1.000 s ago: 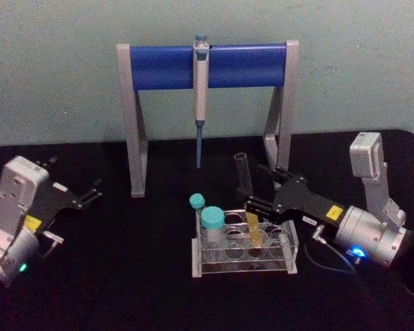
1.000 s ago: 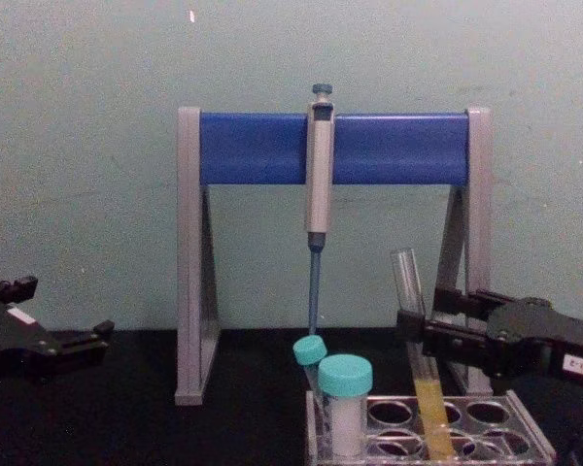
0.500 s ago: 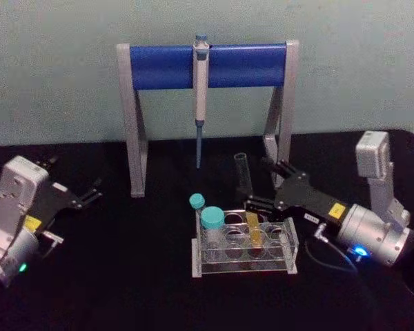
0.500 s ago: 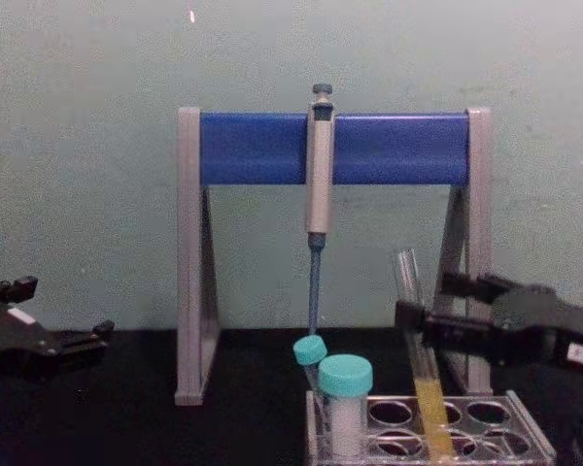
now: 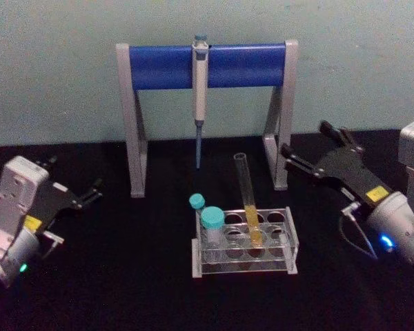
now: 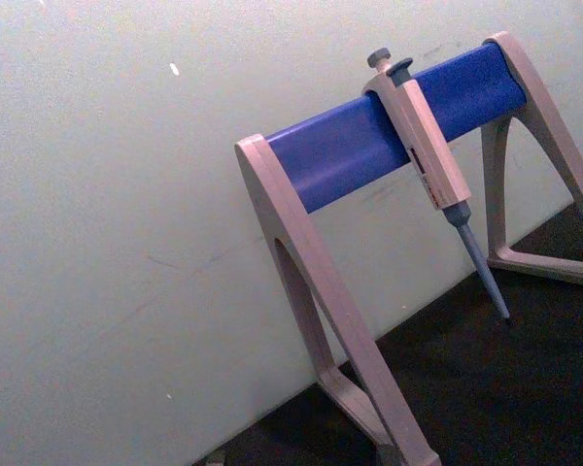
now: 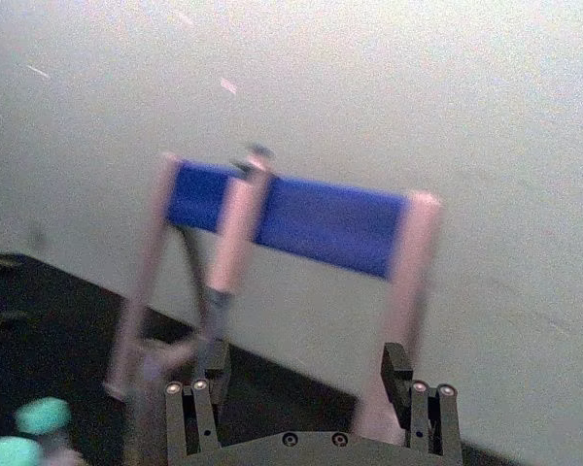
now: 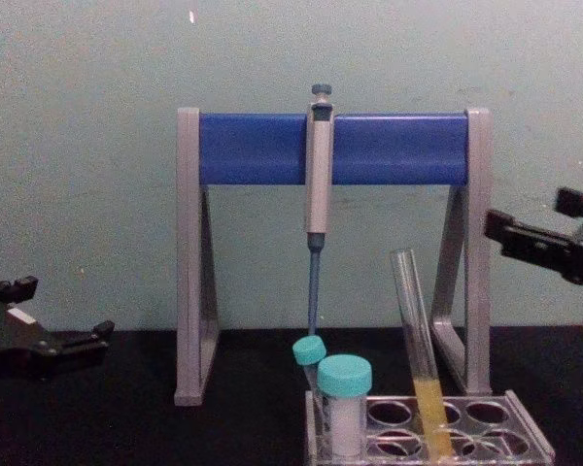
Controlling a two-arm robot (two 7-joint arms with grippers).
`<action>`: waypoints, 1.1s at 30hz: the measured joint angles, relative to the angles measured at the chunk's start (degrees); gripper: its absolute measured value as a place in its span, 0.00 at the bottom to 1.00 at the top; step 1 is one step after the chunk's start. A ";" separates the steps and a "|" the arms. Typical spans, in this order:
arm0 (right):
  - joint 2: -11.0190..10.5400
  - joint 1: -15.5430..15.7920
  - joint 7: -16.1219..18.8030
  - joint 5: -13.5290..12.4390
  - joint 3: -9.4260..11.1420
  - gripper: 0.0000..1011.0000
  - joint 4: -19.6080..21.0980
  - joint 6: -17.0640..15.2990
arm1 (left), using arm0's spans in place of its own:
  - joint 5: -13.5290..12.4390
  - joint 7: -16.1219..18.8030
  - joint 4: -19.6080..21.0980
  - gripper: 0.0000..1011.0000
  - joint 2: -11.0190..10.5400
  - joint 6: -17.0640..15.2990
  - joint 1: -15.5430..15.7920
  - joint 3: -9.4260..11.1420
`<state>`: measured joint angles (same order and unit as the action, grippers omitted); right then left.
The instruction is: Pick up the test tube from the test tube rack, shake it, then place it back into the test tube rack.
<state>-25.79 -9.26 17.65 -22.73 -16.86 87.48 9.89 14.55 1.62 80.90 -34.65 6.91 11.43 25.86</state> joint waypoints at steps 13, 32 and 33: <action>2.87 1.59 -9.65 3.50 2.28 0.99 -1.75 -15.18 | 0.00 0.00 0.00 0.99 0.00 0.00 0.00 0.00; 3.61 1.19 -8.73 3.13 2.56 0.99 -3.71 -17.34 | 0.00 0.00 0.00 0.99 0.00 0.00 0.00 0.00; 3.61 1.19 -8.74 3.13 2.56 0.99 -3.70 -17.34 | 0.00 0.00 0.00 0.99 0.00 0.00 0.00 0.00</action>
<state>-22.18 -8.07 8.91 -19.60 -14.31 83.78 -7.45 14.55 1.62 80.90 -34.65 6.91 11.43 25.86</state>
